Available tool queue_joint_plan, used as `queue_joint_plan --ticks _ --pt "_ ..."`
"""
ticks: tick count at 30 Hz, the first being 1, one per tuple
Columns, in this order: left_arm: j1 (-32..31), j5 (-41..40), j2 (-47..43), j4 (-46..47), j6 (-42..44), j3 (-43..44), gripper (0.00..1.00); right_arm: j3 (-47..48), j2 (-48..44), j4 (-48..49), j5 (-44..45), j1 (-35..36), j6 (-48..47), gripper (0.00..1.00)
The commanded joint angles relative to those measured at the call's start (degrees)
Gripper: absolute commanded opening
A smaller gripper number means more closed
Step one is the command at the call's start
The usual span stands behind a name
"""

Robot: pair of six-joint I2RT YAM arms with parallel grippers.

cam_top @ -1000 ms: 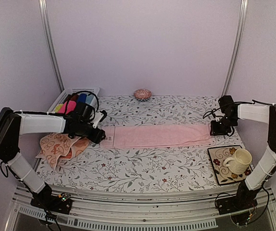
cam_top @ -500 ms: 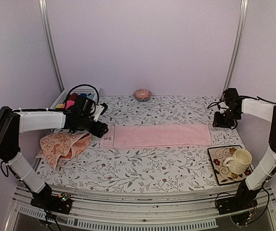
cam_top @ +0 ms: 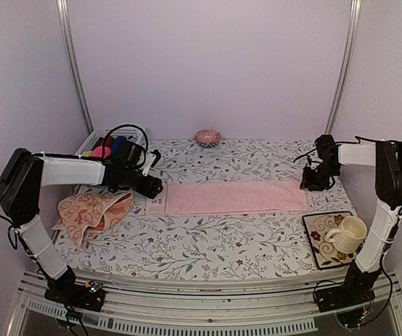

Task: Roll the towels
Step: Pick up the towel from the center of the board.

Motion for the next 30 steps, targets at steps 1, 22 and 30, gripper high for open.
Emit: queue_joint_plan --ticks 1,22,30 --pt "-0.96 -0.91 2.99 2.49 -2.14 3.08 0.78 2.53 2.46 2.42 -1.31 -0.58 1.34 0.35" --pt "-6.21 -9.02 9.46 0.10 -1.30 3.07 0.71 5.90 6.79 2.71 -5.12 -1.84 0.45 0.03" --pt "-6.60 -10.86 9.99 -0.94 -0.86 2.81 0.71 6.65 6.36 2.70 -2.65 -2.22 0.59 0.02"
